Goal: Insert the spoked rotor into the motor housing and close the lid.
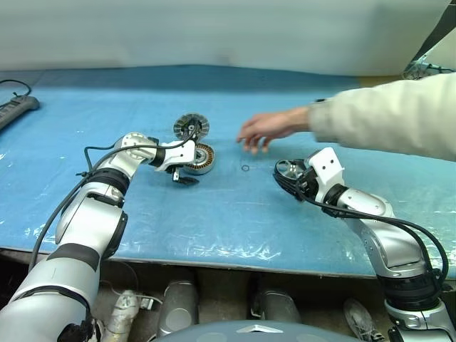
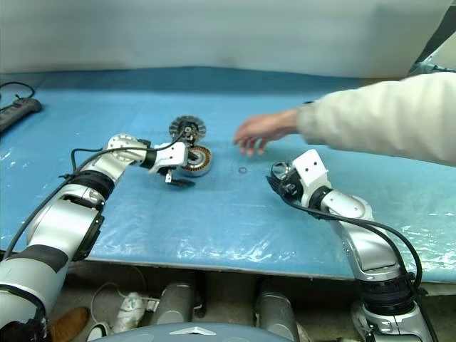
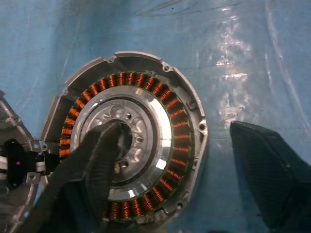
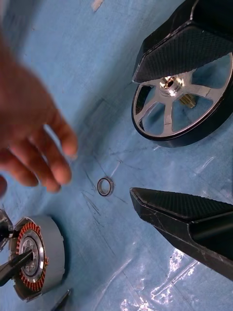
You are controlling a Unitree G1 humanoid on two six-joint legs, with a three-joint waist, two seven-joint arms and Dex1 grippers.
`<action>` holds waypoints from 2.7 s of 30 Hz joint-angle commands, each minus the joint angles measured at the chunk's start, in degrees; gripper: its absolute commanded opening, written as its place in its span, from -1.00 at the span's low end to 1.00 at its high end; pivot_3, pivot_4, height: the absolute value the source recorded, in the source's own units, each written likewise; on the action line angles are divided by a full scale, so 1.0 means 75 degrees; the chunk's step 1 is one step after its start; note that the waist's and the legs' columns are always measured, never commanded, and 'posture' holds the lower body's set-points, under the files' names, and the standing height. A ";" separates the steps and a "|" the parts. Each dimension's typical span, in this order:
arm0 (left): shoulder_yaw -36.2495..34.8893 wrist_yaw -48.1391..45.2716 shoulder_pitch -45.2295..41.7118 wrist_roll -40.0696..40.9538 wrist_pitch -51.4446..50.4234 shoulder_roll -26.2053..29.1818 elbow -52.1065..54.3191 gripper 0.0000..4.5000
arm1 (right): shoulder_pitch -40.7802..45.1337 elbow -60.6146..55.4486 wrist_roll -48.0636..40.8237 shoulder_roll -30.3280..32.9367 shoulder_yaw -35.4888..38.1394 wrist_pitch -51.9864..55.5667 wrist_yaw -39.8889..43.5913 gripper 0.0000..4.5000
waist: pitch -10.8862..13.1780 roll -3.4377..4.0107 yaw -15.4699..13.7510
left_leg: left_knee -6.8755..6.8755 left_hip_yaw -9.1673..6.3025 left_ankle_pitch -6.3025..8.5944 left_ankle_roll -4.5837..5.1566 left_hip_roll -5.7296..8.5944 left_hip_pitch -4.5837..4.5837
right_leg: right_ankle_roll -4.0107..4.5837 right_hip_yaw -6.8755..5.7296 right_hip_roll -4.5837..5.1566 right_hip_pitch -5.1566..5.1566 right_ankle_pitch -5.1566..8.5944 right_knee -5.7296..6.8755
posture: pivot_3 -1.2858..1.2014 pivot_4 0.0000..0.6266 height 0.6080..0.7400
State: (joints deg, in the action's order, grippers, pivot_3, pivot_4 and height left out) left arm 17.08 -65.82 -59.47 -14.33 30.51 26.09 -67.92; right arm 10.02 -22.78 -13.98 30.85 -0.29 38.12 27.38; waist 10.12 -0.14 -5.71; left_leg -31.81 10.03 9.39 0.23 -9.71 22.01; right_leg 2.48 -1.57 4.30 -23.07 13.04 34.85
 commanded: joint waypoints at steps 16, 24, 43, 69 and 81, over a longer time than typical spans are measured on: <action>-0.1410 -0.1458 -0.0097 0.1475 -0.0105 0.0432 0.0317 0.62 | 0.0058 -0.0022 0.0078 0.0065 0.0055 -0.0196 0.0209 0.62 | 0.0004 -0.0005 0.0000 | 0.0005 0.0000 0.0000 0.0000 -0.0002 0.0013 | 0.0002 -0.0005 0.0000 -0.0013 0.0001 -0.0004 | 0.03 -0.52 1.00; -0.1392 -0.1667 0.0185 0.1595 -0.0162 0.0272 0.0636 0.62 | 0.0132 -0.0051 0.0023 0.0061 0.0061 -0.0149 0.0356 0.62 | 0.0004 -0.0006 0.0004 | 0.0006 0.0000 0.0000 0.0000 -0.0004 0.0014 | 0.0002 -0.0005 0.0000 -0.0013 0.0001 -0.0004 | 0.03 -0.52 1.00; -0.0399 -0.0347 -0.0603 0.0399 -0.0125 -0.1246 -0.0046 0.62 | 0.0019 -0.0265 0.0029 -0.0037 0.0155 -0.0107 0.0206 0.62 | 0.0008 -0.0013 -0.0023 | 0.0006 -0.0001 0.0001 0.0003 -0.0001 0.0018 | 0.0001 -0.0005 0.0001 -0.0014 0.0001 -0.0008 | 0.03 -0.52 1.00; 0.0530 0.0753 -0.1322 -0.1240 -0.0366 -0.1670 -0.0973 0.62 | -0.0999 -0.0952 0.0254 -0.0384 0.0220 -0.0095 -0.0736 0.62 | 0.0015 -0.0025 -0.0004 | 0.0013 -0.0006 0.0017 0.0029 0.0003 0.0013 | -0.0001 -0.0010 0.0001 -0.0010 0.0000 -0.0012 | 0.03 -0.52 1.00; 0.0597 0.0533 -0.1094 -0.1322 0.0351 -0.1537 -0.0944 -0.04 | -0.0896 -0.0816 0.0350 -0.0360 0.0193 -0.0151 -0.0654 0.62 | 0.0015 -0.0025 -0.0042 | 0.0010 -0.0007 0.0018 0.0032 0.0006 0.0011 | -0.0002 -0.0010 0.0005 -0.0004 0.0000 -0.0015 | 0.03 -0.52 1.00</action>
State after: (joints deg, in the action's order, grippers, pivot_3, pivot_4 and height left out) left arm 20.72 -60.25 -68.39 -23.76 32.49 14.10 -74.64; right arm 2.58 -27.54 -11.43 28.03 0.56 37.94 22.36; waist 10.23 -0.32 -6.03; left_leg -31.72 9.98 9.52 0.46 -9.67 22.09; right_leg 2.47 -1.65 4.34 -23.10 13.04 34.73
